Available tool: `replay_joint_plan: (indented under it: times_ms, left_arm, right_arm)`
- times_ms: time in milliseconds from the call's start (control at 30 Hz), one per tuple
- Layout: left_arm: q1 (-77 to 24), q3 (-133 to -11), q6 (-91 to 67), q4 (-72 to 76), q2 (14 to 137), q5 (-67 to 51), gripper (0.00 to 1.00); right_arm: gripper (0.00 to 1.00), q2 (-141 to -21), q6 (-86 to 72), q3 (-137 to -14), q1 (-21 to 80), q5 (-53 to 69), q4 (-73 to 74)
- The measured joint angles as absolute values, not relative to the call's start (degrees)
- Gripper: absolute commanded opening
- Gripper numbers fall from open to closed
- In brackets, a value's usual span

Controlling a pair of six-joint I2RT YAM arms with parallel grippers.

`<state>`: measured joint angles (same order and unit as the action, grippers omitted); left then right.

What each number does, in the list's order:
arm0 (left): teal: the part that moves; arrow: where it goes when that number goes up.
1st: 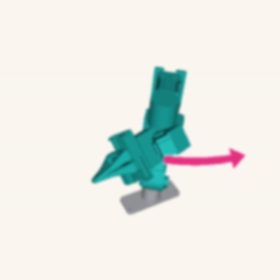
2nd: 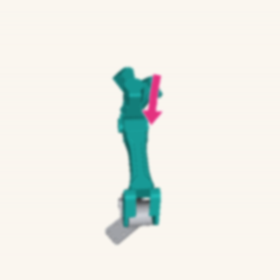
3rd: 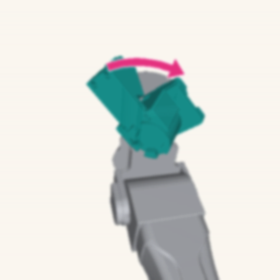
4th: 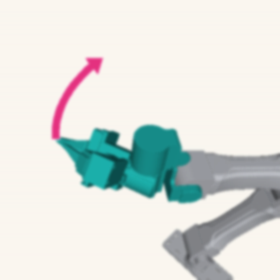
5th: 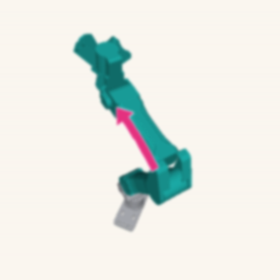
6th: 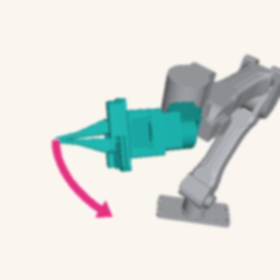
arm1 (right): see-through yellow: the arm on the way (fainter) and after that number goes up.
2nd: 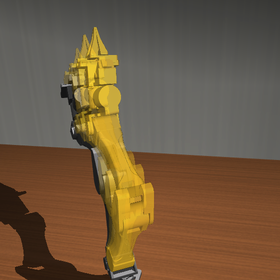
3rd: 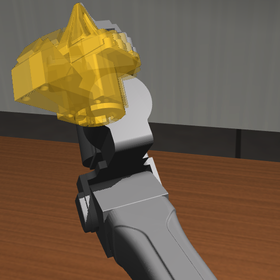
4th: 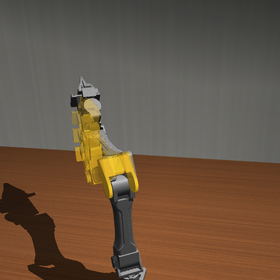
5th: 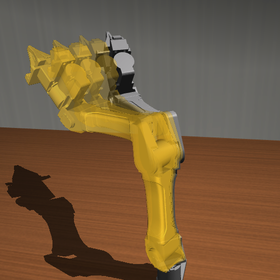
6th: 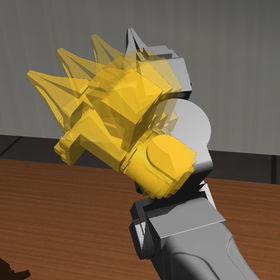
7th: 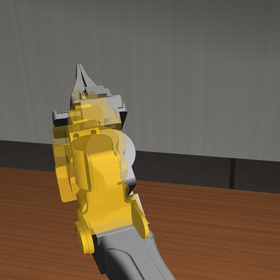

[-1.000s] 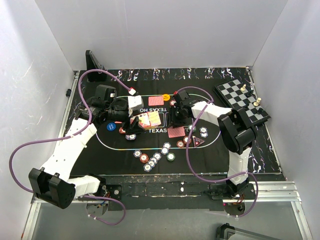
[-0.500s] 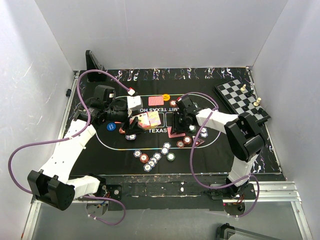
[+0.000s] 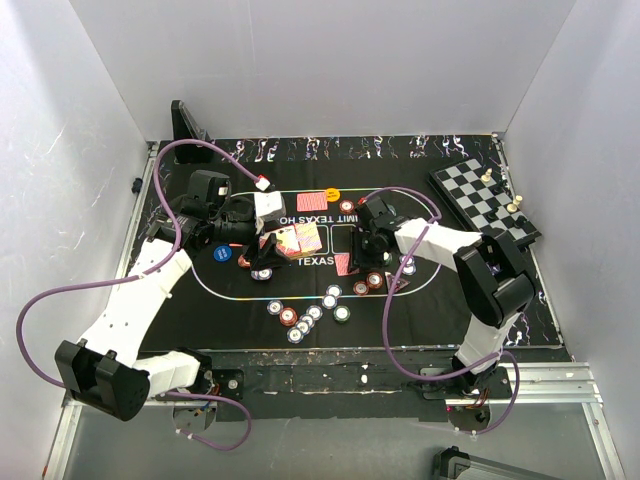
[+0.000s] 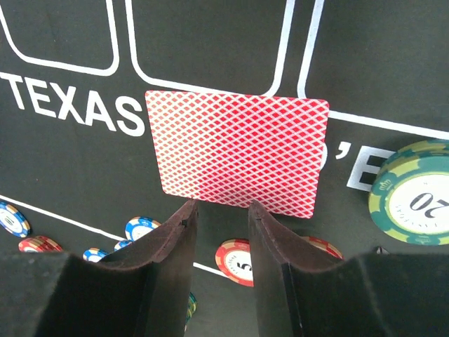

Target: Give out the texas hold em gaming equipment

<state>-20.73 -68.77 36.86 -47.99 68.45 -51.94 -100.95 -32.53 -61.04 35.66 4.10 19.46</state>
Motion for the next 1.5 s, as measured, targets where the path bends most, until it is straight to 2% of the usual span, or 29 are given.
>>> replay_joint_plan:
  times_ms: [167,333,500,767,1033,1200,1433,1500]
  left_arm:
    - [-20.7,-68.8,36.6,-48.0,68.4,-51.9,0.0]
    - [-20.7,-69.1,36.2,-48.0,68.5,-51.9,0.0]
    - [-20.7,-69.1,36.2,-48.1,68.5,-52.0,0.0]
    - [-20.7,-69.1,36.2,-48.7,68.5,-51.9,0.0]
    - [-20.7,-69.1,36.2,-49.1,68.4,-51.9,0.0]
    - [-20.7,-69.1,36.2,-49.1,68.4,-51.9,0.0]
    - [-20.7,-69.1,36.6,-49.1,68.4,-51.5,0.0]
    - [-20.7,-69.1,36.9,-49.2,68.4,-51.3,0.0]
  right_arm:
    - [0.43,-102.0,-31.3,-66.1,35.7,3.2,23.7]
    - [0.43,-108.7,-30.5,-75.7,35.7,2.7,21.5]
    - [0.43,-113.3,-30.7,-76.9,35.7,3.1,19.4]
    - [0.43,-111.5,-31.1,-73.3,35.7,3.0,15.3]
    - [0.43,-102.9,-31.6,-62.2,36.0,2.9,14.8]
    - [0.44,-101.9,-31.7,-61.2,36.0,3.0,15.2]
    - [0.48,-102.0,-31.2,-68.2,36.0,3.3,21.5]
    - [0.6,-101.8,-31.1,-72.2,36.0,4.0,22.9]
